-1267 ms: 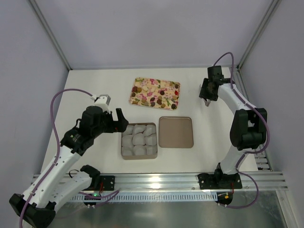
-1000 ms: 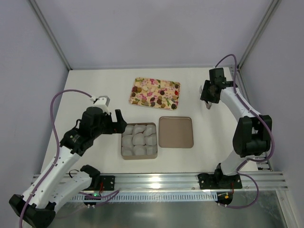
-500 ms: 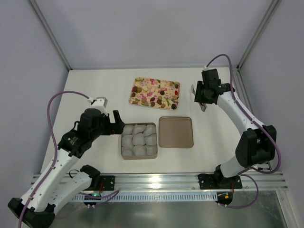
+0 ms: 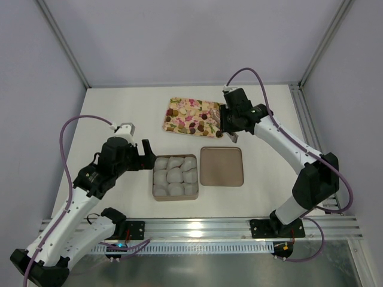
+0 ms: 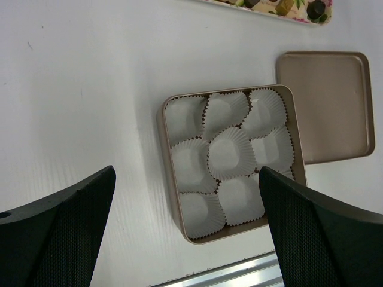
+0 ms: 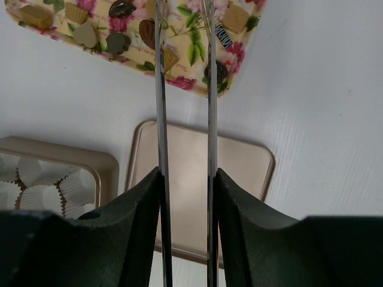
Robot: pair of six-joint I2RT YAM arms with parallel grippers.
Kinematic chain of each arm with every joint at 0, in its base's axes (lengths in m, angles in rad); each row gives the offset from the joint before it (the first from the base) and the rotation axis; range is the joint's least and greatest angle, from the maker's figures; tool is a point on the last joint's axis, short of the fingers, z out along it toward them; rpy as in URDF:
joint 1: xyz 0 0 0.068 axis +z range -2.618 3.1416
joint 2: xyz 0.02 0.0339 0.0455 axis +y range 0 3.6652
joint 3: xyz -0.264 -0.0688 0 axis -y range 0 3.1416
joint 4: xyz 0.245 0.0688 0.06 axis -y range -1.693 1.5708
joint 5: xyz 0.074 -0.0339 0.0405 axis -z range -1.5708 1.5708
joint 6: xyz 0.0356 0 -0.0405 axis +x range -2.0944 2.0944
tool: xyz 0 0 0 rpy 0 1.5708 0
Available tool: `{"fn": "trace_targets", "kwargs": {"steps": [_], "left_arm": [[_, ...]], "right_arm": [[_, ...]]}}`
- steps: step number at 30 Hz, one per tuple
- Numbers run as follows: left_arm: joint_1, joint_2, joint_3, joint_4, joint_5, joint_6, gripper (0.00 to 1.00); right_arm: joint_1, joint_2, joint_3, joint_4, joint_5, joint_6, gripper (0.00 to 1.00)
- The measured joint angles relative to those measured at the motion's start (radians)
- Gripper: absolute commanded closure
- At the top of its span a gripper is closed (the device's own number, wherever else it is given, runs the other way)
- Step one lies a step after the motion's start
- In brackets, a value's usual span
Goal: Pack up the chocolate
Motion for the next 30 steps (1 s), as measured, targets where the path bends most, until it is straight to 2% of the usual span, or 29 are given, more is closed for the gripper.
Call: {"fn": "trace_targets", "kwargs": {"steps": [13, 30], "left_arm": [[0.000, -0.003, -0.006, -0.008, -0.016, -0.001, 0.00], [0.000, -0.004, -0.006, -0.008, -0.024, -0.001, 0.00]], "right_arm": [[0.077, 0.201, 0.129, -0.025, 0.001, -0.010, 0.58], [0.080, 0.308, 0.196, -0.030, 0.008, -0.019, 0.57]]}}
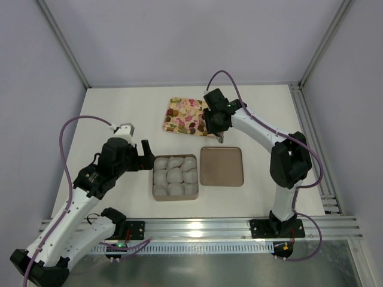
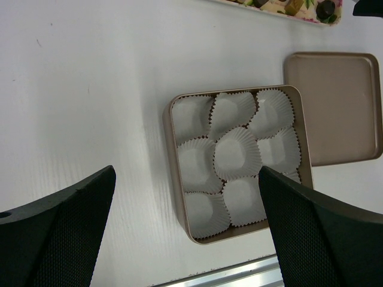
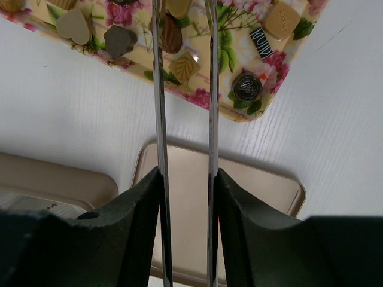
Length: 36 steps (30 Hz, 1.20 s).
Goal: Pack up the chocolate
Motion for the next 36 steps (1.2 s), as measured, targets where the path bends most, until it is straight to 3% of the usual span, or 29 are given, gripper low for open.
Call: {"fn": "trace_targets", "kwargs": {"steps": [29, 36], "left_arm": [[0.000, 0.000, 0.000, 0.000, -0.002, 0.000, 0.00], [0.000, 0.000, 0.000, 0.000, -0.001, 0.000, 0.00]], "right_arm": [[0.008, 0.001, 0.000, 0.000, -0.008, 0.001, 0.57], [0.011, 0.001, 0.000, 0.000, -0.015, 0.003, 0.53]]}}
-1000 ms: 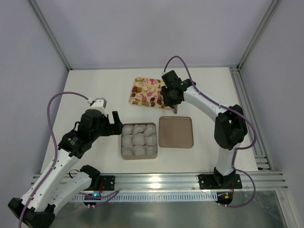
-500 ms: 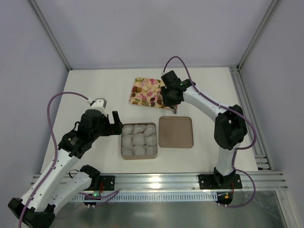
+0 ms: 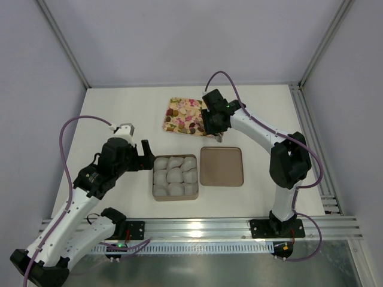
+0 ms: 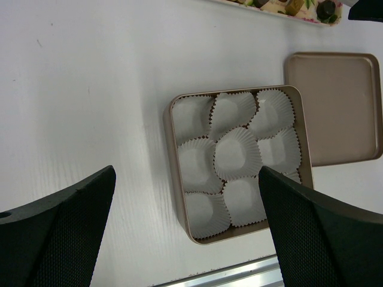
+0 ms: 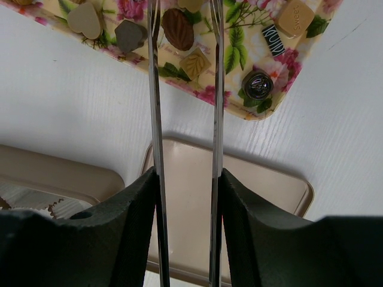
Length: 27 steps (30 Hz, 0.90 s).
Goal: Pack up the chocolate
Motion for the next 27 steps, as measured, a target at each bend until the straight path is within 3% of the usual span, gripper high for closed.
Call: {"fn": "trace_targets", "kwargs": {"steps": [16, 27], "left_arm": [[0.000, 0.000, 0.000, 0.000, 0.000, 0.000, 0.00], [0.000, 0.000, 0.000, 0.000, 0.000, 0.000, 0.00]], "right_arm": [[0.001, 0.001, 0.000, 0.000, 0.000, 0.001, 0.53], [0.001, 0.040, 0.002, 0.000, 0.000, 0.003, 0.60]]}}
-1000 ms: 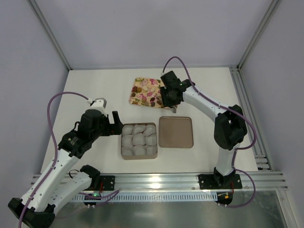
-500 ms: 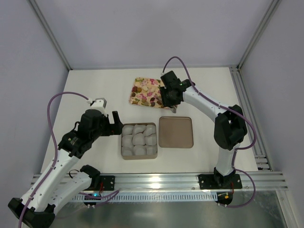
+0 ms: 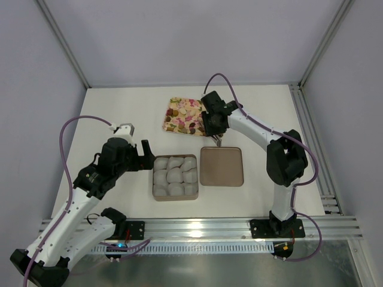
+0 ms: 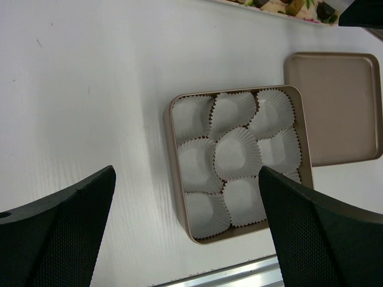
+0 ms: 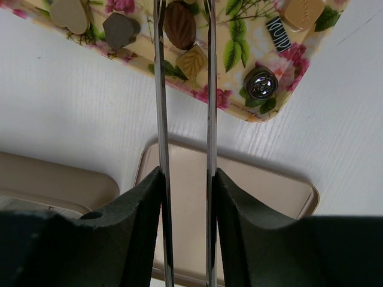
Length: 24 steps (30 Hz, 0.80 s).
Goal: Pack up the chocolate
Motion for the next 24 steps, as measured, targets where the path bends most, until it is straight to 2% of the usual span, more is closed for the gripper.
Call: {"fn": "trace_targets", "kwargs": {"steps": [7, 24], "left_arm": [[0.000, 0.000, -0.002, 0.000, 0.000, 0.000, 0.00], [0.000, -0.005, -0.002, 0.000, 0.000, 0.000, 0.00]], "right_arm": [[0.000, 0.001, 0.010, 0.000, 0.001, 0.002, 0.66], [0.000, 0.000, 0.045, -0.023, 0.019, 0.001, 0.68]]}}
